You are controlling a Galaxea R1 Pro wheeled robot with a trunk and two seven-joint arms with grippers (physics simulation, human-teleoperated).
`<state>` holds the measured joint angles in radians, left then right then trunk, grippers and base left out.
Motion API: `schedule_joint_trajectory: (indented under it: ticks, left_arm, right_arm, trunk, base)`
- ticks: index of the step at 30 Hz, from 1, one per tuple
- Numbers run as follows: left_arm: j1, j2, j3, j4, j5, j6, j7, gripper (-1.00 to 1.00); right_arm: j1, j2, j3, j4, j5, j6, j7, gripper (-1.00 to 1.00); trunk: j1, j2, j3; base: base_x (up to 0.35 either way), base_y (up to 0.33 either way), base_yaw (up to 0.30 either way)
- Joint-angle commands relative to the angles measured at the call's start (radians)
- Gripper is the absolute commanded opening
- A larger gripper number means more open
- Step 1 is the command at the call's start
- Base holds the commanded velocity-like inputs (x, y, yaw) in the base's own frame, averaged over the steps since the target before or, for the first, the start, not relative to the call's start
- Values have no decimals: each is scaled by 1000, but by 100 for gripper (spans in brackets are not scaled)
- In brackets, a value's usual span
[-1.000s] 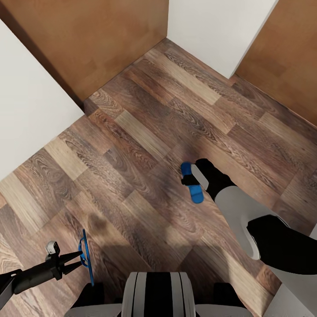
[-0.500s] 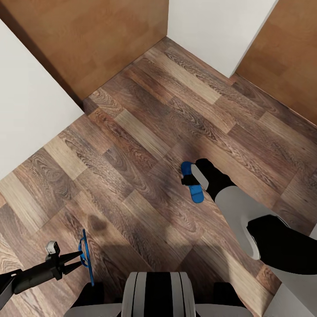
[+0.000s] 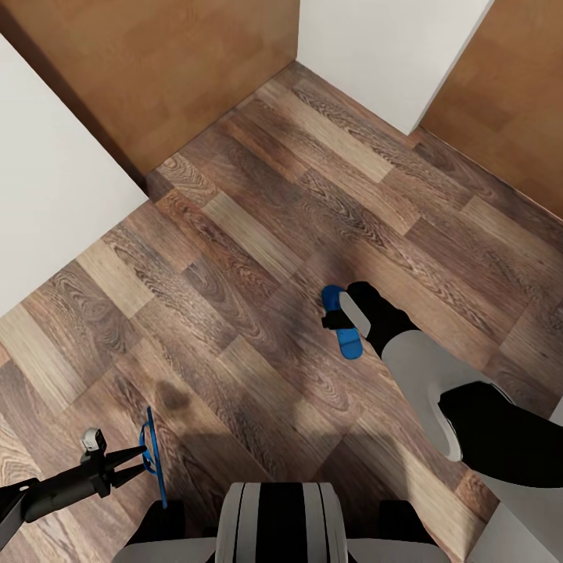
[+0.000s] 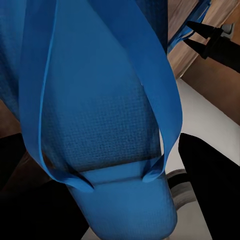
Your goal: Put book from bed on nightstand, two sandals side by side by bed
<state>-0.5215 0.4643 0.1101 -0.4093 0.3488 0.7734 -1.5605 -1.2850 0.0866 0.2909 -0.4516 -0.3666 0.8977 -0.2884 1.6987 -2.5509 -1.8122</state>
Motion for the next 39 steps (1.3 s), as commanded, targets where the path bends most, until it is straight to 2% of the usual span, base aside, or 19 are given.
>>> schedule_joint_trajectory:
  ticks: [1, 14, 15, 39]
  left_arm:
    - [0, 0, 0, 0, -1, 10, -3, -100]
    - [0, 0, 0, 0, -1, 12, -3, -100]
    - [0, 0, 0, 0, -1, 12, -3, -100]
    - [0, 2, 0, 1, -1, 12, -3, -100]
  right_arm:
    - [-1, -1, 7, -1, -10, 3, -8, 100]
    - [-1, -1, 7, -1, -9, 3, -9, 100]
    - [-1, -1, 7, -1, -9, 3, -9, -100]
    - [-1, -5, 6, -1, -9, 2, -9, -100]
  trunk:
    - [0, 0, 0]
    - [0, 0, 0]
    - [0, 0, 0]
    - [0, 0, 0]
  base:
    - [0, 0, 0]
    - [0, 0, 0]
    - [0, 0, 0]
    - [0, 0, 0]
